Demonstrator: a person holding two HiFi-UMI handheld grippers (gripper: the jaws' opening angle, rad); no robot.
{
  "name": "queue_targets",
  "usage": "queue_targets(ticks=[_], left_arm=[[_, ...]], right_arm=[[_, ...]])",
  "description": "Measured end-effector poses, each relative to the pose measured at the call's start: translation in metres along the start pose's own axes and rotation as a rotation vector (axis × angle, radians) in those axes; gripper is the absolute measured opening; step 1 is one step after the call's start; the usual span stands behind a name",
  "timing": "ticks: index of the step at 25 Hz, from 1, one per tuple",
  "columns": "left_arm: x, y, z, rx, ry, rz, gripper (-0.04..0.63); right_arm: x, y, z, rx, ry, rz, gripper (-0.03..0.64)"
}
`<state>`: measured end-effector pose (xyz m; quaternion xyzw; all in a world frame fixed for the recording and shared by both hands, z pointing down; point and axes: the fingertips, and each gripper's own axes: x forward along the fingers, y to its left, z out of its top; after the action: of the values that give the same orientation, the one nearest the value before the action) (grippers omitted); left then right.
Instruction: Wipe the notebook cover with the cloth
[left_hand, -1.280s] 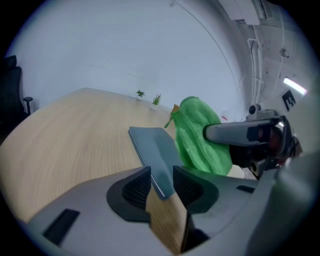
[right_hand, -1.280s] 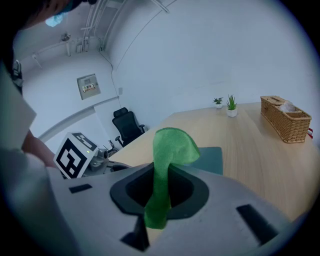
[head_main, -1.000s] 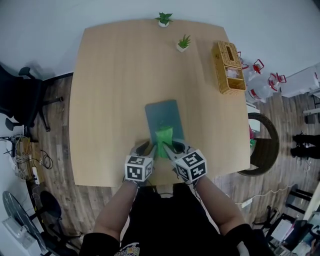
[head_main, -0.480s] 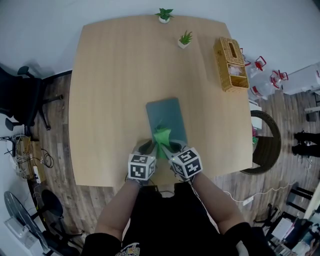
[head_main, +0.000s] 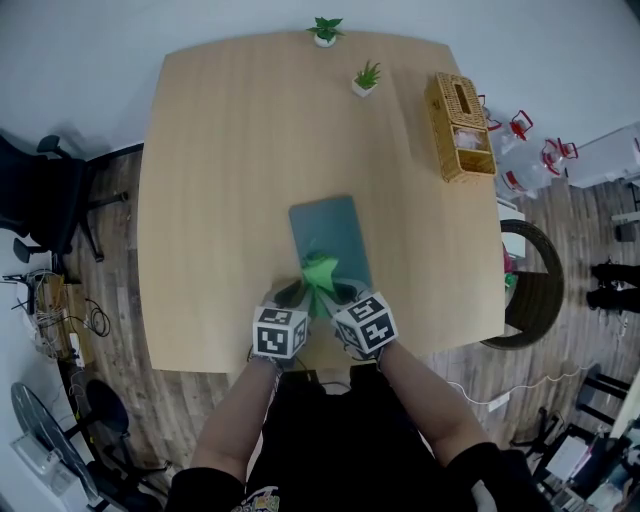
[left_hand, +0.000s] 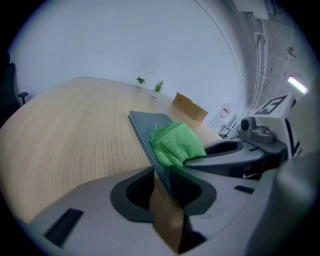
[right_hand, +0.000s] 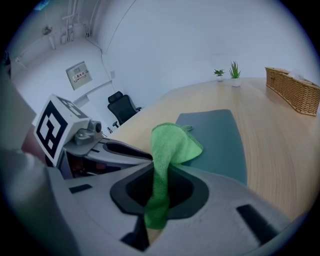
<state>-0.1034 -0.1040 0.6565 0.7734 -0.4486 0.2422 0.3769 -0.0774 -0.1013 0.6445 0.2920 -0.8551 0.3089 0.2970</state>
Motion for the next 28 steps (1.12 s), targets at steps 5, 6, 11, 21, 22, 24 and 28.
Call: queue_targets(ticks=[5, 6, 11, 21, 22, 24, 28], left_arm=[[0.000, -0.001, -0.001, 0.002, 0.001, 0.004, 0.092], [0.000, -0.001, -0.001, 0.004, 0.000, 0.006, 0.092], [-0.001, 0.000, 0.000, 0.014, -0.008, 0.015, 0.092], [-0.001, -0.001, -0.001, 0.017, -0.011, 0.019, 0.092], [-0.001, -0.001, -0.001, 0.017, -0.012, 0.019, 0.092], [-0.001, -0.001, -0.001, 0.017, -0.013, 0.020, 0.092], [0.000, -0.002, -0.001, 0.016, -0.013, 0.020, 0.092]], right_arm=[[-0.002, -0.003, -0.001, -0.008, 0.007, -0.001, 0.057], [-0.003, -0.004, -0.001, -0.009, 0.009, -0.003, 0.057], [-0.009, -0.010, -0.002, -0.010, 0.012, -0.014, 0.057], [-0.030, -0.043, -0.007, 0.033, -0.002, -0.075, 0.057], [-0.033, -0.049, -0.007, 0.044, -0.004, -0.088, 0.057], [-0.039, -0.060, -0.009, 0.062, -0.007, -0.107, 0.057], [-0.048, -0.074, -0.012, 0.070, -0.008, -0.125, 0.058]])
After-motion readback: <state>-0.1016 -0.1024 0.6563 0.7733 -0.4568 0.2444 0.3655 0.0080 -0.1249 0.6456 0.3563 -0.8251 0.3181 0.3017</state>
